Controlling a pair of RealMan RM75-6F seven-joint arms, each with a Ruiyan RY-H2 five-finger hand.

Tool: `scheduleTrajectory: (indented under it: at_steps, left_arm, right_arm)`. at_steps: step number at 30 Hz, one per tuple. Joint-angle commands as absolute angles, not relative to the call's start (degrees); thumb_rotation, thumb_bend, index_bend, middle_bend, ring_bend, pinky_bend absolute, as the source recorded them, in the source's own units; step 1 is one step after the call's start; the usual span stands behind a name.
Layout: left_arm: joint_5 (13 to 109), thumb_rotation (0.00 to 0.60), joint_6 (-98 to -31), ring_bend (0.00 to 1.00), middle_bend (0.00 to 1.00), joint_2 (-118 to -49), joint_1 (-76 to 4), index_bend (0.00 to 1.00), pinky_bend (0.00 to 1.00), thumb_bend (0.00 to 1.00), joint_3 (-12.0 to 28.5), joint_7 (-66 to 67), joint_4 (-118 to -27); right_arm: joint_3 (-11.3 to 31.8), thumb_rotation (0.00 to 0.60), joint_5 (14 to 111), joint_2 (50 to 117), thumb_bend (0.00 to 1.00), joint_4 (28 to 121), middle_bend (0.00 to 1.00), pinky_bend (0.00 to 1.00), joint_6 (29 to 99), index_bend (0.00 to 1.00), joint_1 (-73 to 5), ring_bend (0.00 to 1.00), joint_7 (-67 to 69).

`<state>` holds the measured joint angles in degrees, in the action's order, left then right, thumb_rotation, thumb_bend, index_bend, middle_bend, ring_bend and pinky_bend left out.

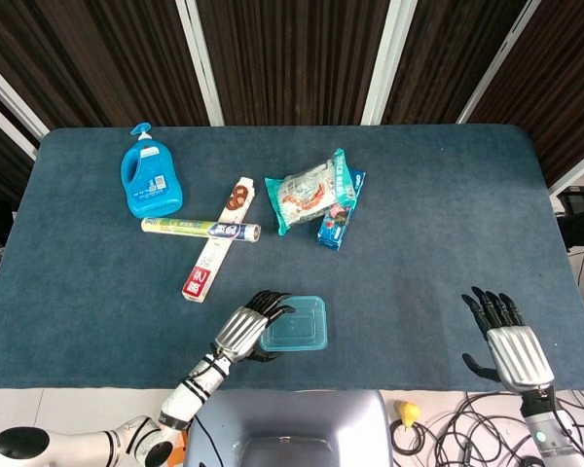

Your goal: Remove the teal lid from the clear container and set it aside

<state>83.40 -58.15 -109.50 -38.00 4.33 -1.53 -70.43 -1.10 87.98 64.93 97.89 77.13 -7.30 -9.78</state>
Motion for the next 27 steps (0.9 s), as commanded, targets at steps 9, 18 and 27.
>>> scheduleTrajectory:
  at_steps: [9, 18, 27]
  left_arm:
    - [84.1, 0.6, -58.0, 0.25, 0.34, -110.4, -38.2, 0.34, 0.16, 0.26, 3.7, -2.0, -69.3]
    - [84.3, 0.6, -57.1, 0.24, 0.33, -110.1, -38.7, 0.32, 0.15, 0.27, 3.5, -1.8, -68.7]
    - [84.1, 0.6, -57.1, 0.24, 0.33, -109.3, -38.7, 0.31, 0.16, 0.27, 3.8, -2.5, -69.2]
  right_arm:
    - [-0.5, 0.6, 98.2, 73.1, 0.18, 94.1, 0.0, 0.0, 73.4, 0.12, -14.1, 0.0, -11.3]
    - [1.5, 0.6, 101.0, 87.5, 0.18, 84.6, 0.0, 0.0, 65.5, 0.31, -23.1, 0.0, -11.9]
    - [1.2, 0.6, 102.1, 96.5, 0.22, 77.6, 0.01, 0.0, 66.0, 0.45, -26.6, 0.0, -8.6]
